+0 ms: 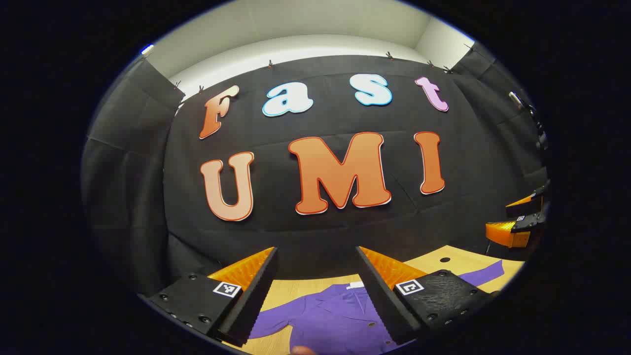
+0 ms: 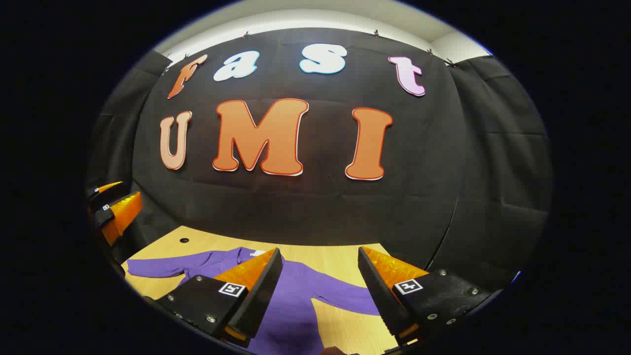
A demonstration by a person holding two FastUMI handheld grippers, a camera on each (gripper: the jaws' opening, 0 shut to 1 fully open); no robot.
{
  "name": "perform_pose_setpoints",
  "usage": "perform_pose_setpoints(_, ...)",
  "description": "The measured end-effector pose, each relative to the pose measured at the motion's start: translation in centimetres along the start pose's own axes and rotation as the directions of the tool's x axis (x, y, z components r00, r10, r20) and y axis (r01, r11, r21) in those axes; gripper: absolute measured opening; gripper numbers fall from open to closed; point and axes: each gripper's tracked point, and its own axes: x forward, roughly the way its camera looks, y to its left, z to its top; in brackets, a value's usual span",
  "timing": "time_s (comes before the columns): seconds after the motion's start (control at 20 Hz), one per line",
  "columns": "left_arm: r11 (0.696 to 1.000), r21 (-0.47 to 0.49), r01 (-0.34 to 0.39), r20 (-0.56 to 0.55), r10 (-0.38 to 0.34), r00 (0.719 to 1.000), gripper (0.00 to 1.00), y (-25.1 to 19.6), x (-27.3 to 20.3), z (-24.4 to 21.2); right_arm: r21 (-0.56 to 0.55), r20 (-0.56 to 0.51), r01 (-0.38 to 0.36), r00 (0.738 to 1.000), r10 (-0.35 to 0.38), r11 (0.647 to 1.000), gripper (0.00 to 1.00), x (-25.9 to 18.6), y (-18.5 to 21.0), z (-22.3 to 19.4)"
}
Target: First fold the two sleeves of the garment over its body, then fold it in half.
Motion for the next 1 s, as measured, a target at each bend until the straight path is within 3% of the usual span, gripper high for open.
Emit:
perform_pose_setpoints(0.25,1.0,0.001,-0.028,0.009,0.028,1.0,1.0,0.7,0.0,0.1,-0.016,-0.032,0.023,0.999,-0.024,1.0,0.94,0.6,-1.4,-1.2)
perform_pose_setpoints(0.7,0.999,0.021,-0.029,0.018,0.029,0.999,1.0,0.7,0.0,0.5,-0.027,-0.031,-0.015,0.999,0.014,1.0,0.94,1.5,0.0,-1.4)
perform_pose_setpoints(0.85,0.999,0.025,-0.034,0.023,0.033,0.999,0.98,0.8,0.1,0.4,0.027,-0.114,0.041,0.993,-0.038,0.999,0.94,2.5,-2.0,-3.6)
perform_pose_setpoints(1.0,0.998,0.026,-0.055,0.019,0.054,0.998,1.0,1.0,0.1,0.4,0.033,-0.218,0.124,0.969,-0.114,0.992,0.94,3.5,-5.4,-6.9)
